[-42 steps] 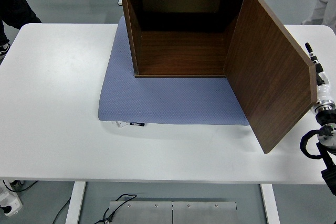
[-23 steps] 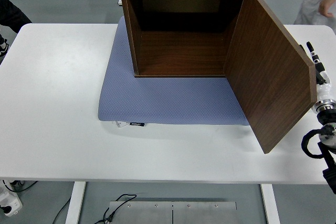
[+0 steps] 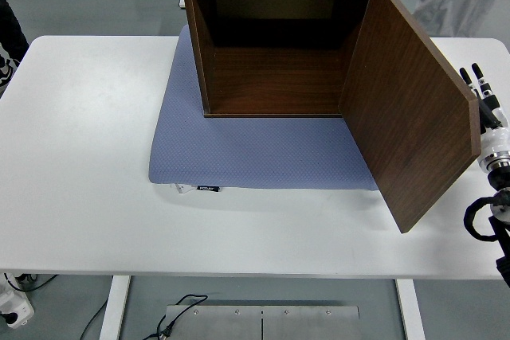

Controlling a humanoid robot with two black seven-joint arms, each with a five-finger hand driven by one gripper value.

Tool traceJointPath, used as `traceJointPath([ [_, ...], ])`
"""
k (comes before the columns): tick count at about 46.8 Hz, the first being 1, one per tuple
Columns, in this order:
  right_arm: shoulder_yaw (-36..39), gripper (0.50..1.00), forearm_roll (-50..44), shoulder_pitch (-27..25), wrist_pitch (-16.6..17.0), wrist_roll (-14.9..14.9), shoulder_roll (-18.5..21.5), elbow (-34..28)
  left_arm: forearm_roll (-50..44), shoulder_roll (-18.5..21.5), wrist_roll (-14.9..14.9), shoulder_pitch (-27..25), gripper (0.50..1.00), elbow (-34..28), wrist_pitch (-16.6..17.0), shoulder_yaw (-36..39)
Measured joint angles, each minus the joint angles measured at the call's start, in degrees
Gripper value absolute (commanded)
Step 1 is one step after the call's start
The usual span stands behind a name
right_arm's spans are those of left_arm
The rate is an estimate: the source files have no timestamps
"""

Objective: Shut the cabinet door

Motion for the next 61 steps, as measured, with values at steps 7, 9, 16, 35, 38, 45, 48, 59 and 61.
traceJointPath([
  [7, 0.2, 1.000, 0.0, 0.0, 0.0, 0.0, -0.3, 0.0, 0.0, 0.0, 0.0, 0.0, 1.000, 0.0, 0.0, 0.0],
  [9, 0.3, 1.000, 0.0, 0.0, -0.1, 0.0, -0.5, 0.0, 0.0, 0.0, 0.0, 0.0, 1.000, 0.0, 0.0, 0.0],
  [16, 0.3, 1.000, 0.1, -0.5, -0.1, 0.0, -1.0, 0.1, 0.0, 0.0, 0.0, 0.0, 1.000, 0.0, 0.0, 0.0],
  [35, 0.4, 1.000, 0.1, -1.1, 0.0, -0.1, -3.1, 0.1, 0.0, 0.0, 0.0, 0.0, 1.000, 0.0, 0.0, 0.0],
  [38, 0.4, 1.000, 0.1, -1.1, 0.1, -0.1, -3.4, 0.1, 0.0, 0.0, 0.0, 0.0, 1.000, 0.0, 0.0, 0.0],
  [45, 0.4, 1.000, 0.1, -1.1, 1.4, -0.1, -4.0, 0.1, 0.0, 0.0, 0.0, 0.0, 1.000, 0.0, 0.0, 0.0],
  [48, 0.4, 1.000, 0.1, -1.1, 1.6, -0.1, -4.2, 0.1, 0.0, 0.0, 0.0, 0.0, 1.000, 0.0, 0.0, 0.0],
  [59, 0.3, 1.000, 0.1, -1.7, 3.4, -0.3, -6.4, 0.2, 0.0, 0.0, 0.0, 0.0, 1.000, 0.0, 0.0, 0.0],
  [61, 0.3, 1.000, 0.1, -2.0, 3.8, -0.5, -6.9, 0.2, 0.0, 0.0, 0.0, 0.0, 1.000, 0.0, 0.0, 0.0],
])
